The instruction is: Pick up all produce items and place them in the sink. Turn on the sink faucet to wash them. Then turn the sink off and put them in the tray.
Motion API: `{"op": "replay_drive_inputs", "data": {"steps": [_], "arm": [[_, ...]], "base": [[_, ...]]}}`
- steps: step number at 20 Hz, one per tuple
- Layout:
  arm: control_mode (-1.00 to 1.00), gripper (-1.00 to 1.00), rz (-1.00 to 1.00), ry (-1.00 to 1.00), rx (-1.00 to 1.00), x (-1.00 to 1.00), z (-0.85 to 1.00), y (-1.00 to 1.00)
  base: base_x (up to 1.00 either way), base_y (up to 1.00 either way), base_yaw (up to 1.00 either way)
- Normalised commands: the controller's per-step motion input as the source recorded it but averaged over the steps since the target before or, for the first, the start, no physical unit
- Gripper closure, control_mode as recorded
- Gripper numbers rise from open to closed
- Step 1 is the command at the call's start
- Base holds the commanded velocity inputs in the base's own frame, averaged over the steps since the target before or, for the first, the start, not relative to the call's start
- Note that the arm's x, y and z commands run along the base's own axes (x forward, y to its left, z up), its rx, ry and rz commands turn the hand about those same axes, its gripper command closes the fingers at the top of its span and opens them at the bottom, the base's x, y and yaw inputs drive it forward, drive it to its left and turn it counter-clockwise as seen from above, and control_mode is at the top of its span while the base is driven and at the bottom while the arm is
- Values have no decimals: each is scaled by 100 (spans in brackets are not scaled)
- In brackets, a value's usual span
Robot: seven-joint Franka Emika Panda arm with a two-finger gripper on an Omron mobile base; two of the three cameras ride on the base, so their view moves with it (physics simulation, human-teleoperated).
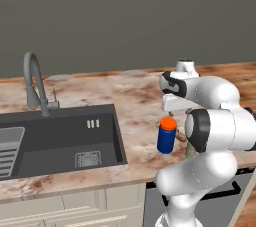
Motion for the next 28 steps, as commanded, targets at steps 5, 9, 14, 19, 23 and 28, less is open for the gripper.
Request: {"op": "replay_drive_inputs", "data": {"steps": [5,9,14,19,23,28], "arm": [[-100,-100,-7,2,0,0,-25,0],[-100,-100,-9,2,0,0,-22,0],[-100,-100,-8,3,0,0,-21,0],[-100,-100,-7,4,0,6,-18,0],[-100,-100,-5,1,0,3,-16,0],[-100,-100,-3,-3,0,-22,-2,0]], "base": [[0,0,0],[0,0,0],[0,0,0],[0,0,0],[0,0,0],[0,0,0]]}}
